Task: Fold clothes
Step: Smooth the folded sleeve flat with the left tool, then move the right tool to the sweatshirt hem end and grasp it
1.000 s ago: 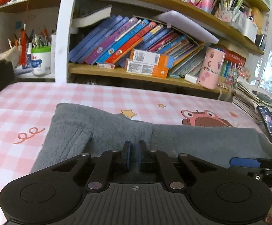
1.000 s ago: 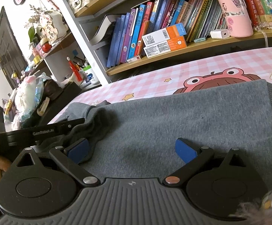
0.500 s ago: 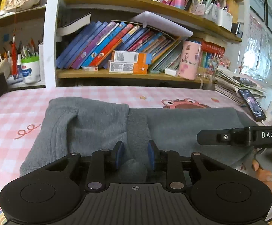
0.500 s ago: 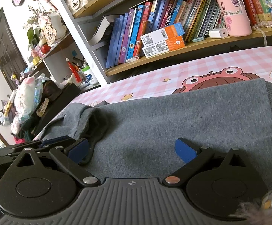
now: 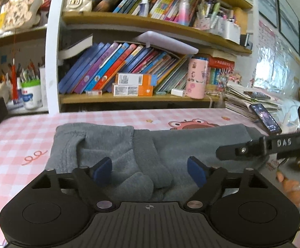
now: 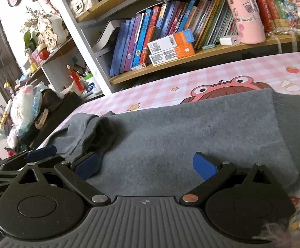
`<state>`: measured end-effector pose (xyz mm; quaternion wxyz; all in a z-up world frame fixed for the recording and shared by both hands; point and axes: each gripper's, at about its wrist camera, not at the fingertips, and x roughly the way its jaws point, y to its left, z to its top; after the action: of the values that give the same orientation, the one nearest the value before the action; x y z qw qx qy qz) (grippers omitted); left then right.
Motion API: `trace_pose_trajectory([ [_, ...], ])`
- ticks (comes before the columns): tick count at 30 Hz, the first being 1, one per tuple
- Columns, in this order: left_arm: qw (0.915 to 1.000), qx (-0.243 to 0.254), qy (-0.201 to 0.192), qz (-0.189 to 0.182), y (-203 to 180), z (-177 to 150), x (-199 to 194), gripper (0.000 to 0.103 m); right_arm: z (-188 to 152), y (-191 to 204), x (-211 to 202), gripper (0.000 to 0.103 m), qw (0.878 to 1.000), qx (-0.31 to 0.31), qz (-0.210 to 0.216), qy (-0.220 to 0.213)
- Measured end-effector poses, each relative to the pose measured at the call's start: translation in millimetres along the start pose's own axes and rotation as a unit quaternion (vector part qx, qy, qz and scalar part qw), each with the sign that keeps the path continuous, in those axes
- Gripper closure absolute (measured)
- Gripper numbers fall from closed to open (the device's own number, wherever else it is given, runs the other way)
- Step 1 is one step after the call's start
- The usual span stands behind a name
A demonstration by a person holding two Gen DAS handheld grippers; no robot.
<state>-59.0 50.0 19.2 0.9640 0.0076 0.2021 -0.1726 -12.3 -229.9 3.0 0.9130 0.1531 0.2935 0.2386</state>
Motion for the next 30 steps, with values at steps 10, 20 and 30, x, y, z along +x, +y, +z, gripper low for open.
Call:
trace_pose_trajectory([
  [10, 0.9994, 0.030, -0.016, -0.007, -6.4, -9.7, -5.6, 0.003, -0.8, -21.2, -40.8, 0.003, 0.998, 0.024, -0.056, -0.023],
  [20, 0.9990, 0.037, -0.020, -0.011, -9.0, -10.4, -6.9, 0.001, -5.8, -50.9, -69.5, 0.004, 0.993, 0.093, -0.064, -0.031],
  [30, 0.9975, 0.061, -0.027, -0.023, -16.5, -12.3, -10.2, 0.000, -7.1, -67.7, -87.1, 0.005, 0.982, 0.147, -0.112, -0.036],
])
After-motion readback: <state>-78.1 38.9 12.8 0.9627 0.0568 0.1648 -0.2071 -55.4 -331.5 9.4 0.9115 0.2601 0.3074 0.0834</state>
